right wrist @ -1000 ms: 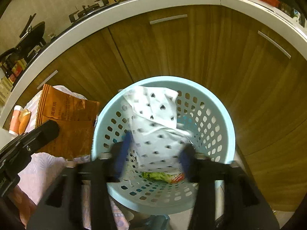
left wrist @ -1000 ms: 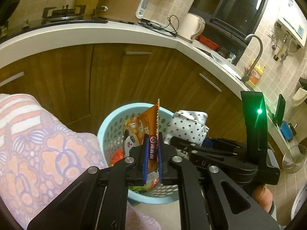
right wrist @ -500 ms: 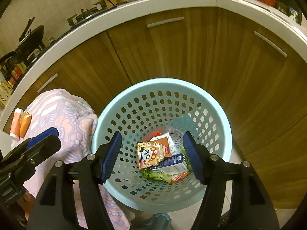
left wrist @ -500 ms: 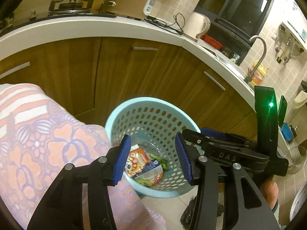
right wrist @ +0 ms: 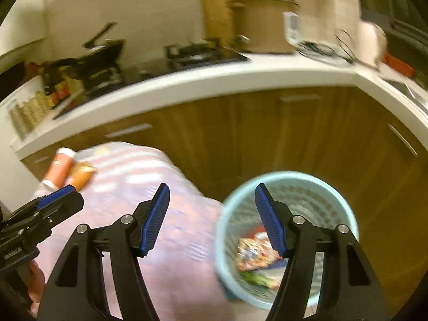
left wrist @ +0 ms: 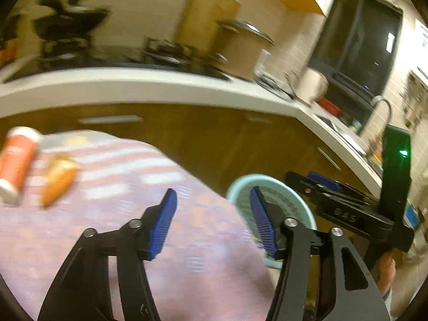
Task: Collect trash
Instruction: 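Move both open tools back over the table, then grasp the orange paper cup with the left tool while the right tool grasps the bread bun, then carry the cup and bun to the teal basket and release both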
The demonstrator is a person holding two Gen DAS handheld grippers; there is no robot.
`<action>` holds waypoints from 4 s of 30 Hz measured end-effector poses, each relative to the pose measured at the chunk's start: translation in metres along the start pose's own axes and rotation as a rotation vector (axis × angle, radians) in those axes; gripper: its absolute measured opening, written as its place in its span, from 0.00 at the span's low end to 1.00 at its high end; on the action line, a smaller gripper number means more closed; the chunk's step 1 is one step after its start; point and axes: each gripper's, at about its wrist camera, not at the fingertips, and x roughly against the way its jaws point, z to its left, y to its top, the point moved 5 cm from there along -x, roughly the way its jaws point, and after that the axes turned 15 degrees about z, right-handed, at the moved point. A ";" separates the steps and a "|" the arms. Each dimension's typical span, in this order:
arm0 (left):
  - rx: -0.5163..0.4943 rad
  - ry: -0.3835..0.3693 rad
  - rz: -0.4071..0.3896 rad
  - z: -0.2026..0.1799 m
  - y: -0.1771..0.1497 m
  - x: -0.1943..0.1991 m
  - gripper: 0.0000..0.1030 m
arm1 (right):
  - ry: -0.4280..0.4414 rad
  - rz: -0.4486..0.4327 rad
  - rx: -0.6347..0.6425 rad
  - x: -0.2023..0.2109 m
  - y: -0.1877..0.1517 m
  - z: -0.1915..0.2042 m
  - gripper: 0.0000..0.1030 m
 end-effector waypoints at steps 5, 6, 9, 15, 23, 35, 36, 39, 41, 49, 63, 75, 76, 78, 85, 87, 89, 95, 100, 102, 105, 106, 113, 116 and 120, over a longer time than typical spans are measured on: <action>0.098 0.104 -0.081 0.065 0.001 0.053 0.66 | 0.057 -0.011 0.094 -0.002 0.018 0.069 0.56; 0.120 0.121 -0.092 0.077 0.001 0.061 0.68 | 0.072 -0.005 0.111 -0.005 0.021 0.083 0.56; 0.202 0.184 -0.111 0.124 0.000 0.084 0.72 | 0.108 0.017 0.152 -0.017 0.026 0.121 0.56; 0.300 0.306 -0.055 0.199 0.002 0.093 0.79 | 0.201 0.120 0.210 -0.059 0.026 0.190 0.56; 0.368 0.254 0.043 0.266 0.003 0.054 0.79 | 0.200 0.225 0.251 -0.114 0.018 0.235 0.56; 0.366 0.267 0.097 0.278 0.006 0.000 0.60 | 0.222 0.274 0.292 -0.151 0.009 0.249 0.56; 0.365 0.270 0.092 0.278 0.006 0.000 0.59 | 0.225 0.277 0.296 -0.153 0.008 0.250 0.56; 0.381 0.247 0.053 0.279 0.005 0.007 0.59 | 0.223 0.292 0.308 -0.161 0.007 0.259 0.56; 0.393 0.253 0.019 0.282 0.005 0.017 0.59 | 0.222 0.297 0.307 -0.166 0.008 0.264 0.60; 0.456 0.265 -0.076 0.298 0.005 0.046 0.59 | 0.223 0.298 0.271 -0.188 0.023 0.287 0.75; 0.465 0.277 -0.113 0.300 0.004 0.058 0.59 | 0.182 0.236 0.296 -0.188 0.033 0.296 0.29; 0.330 0.252 -0.121 0.237 0.020 0.060 0.59 | 0.136 0.103 0.261 -0.120 0.041 0.248 0.18; 0.319 0.249 -0.125 0.228 0.020 0.063 0.59 | 0.119 0.088 0.258 -0.112 0.041 0.241 0.18; 0.296 0.238 -0.134 0.210 0.020 0.067 0.59 | 0.088 0.066 0.257 -0.098 0.039 0.231 0.18; 0.228 0.205 -0.149 0.154 0.024 0.068 0.60 | 0.029 -0.013 0.243 -0.051 0.026 0.197 0.18; 0.211 0.195 -0.150 0.139 0.023 0.067 0.60 | 0.021 -0.022 0.232 -0.042 0.020 0.187 0.18; 0.197 0.184 -0.147 0.125 0.021 0.065 0.60 | 0.018 -0.029 0.217 -0.032 0.014 0.175 0.18; 0.153 0.159 -0.123 0.079 0.012 0.050 0.60 | -0.005 -0.057 0.162 -0.008 0.000 0.131 0.18; 0.118 0.140 -0.092 0.040 0.006 0.028 0.60 | -0.017 -0.054 0.092 -0.001 -0.010 0.081 0.18; 0.107 0.125 -0.076 0.026 0.004 0.018 0.60 | -0.023 -0.051 0.068 -0.001 -0.013 0.063 0.18; 0.088 0.109 -0.049 0.003 0.001 -0.003 0.60 | -0.031 -0.046 0.016 -0.001 -0.021 0.027 0.18; 0.080 0.097 -0.034 -0.007 -0.001 -0.012 0.60 | -0.035 -0.041 -0.005 -0.002 -0.024 0.012 0.18; 0.028 0.046 0.060 -0.053 -0.008 -0.070 0.60 | -0.065 0.003 -0.126 -0.012 -0.042 -0.072 0.18; 0.014 0.017 0.101 -0.068 -0.009 -0.093 0.60 | -0.082 0.040 -0.170 -0.021 -0.045 -0.101 0.19; -0.005 -0.021 0.147 -0.083 -0.006 -0.117 0.60 | -0.078 0.096 -0.232 -0.035 -0.049 -0.132 0.24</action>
